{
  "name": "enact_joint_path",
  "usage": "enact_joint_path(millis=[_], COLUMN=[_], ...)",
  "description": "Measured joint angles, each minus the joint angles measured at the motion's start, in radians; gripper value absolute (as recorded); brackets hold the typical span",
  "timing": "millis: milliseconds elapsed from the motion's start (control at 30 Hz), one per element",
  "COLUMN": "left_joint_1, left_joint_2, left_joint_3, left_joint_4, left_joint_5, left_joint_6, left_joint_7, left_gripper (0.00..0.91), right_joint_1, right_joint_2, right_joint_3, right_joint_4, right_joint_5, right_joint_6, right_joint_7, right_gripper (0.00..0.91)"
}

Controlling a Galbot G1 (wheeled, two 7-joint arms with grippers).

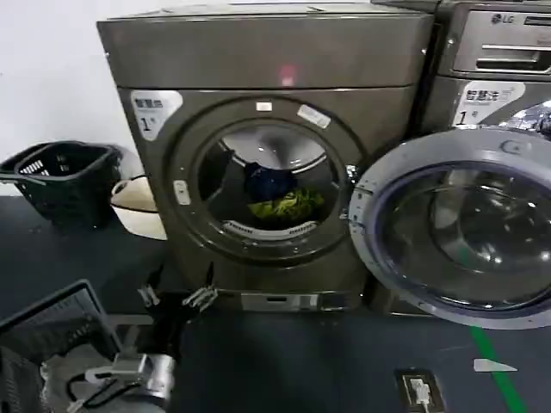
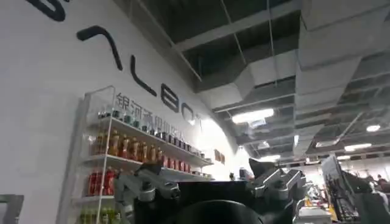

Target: Grasp the clothes from the dryer.

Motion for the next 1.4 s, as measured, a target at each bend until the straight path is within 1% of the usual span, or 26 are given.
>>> enact_joint_path(millis=[200,567,833,1000,1100,1233,1400], left_joint_1=[-0.006,-0.007,-0.010,-0.014,-0.023,-0.031,-0.040], left_joint_2=[-0.008,0.001,0.007,0.014,0.019,0.016,0.014], left_joint_3=[0.017,0.021,0.022,0.020,0.015,0.014,0.015], left_joint_4=[0.004,0.005,0.001,0.000,0.004,0.013,0.021], left_joint_5=[0.010,0.009,0.008,0.004,0.000,-0.002,-0.004], left_joint_6=[-0.001,-0.004,-0.008,-0.008,-0.007,-0.006,-0.005], left_joint_7=[0.000,0.000,0.000,-0.001,-0.002,-0.002,-0.002], left_gripper=[0.907,0.907,0.907,0.907,0.907,0.907,0.907], right_joint_1=[-0.002,0.001,-0.003,-0.008,-0.012,-0.013,-0.013], right_joint_2=[-0.001,0.003,0.009,0.014,0.014,0.011,0.010], right_joint_3=[0.005,-0.002,-0.018,-0.035,-0.036,-0.037,-0.037], right_joint_4=[-0.003,0.004,0.012,0.011,0.011,0.008,0.007], right_joint_5=[0.000,0.000,-0.005,-0.020,-0.024,-0.027,-0.030], right_joint_6=[0.003,0.008,0.066,0.134,0.162,0.187,0.202], right_joint_7=[-0.002,-0.003,-0.019,-0.020,-0.024,-0.025,-0.027], right_gripper=[0.907,0.907,0.907,0.907,0.907,0.907,0.907])
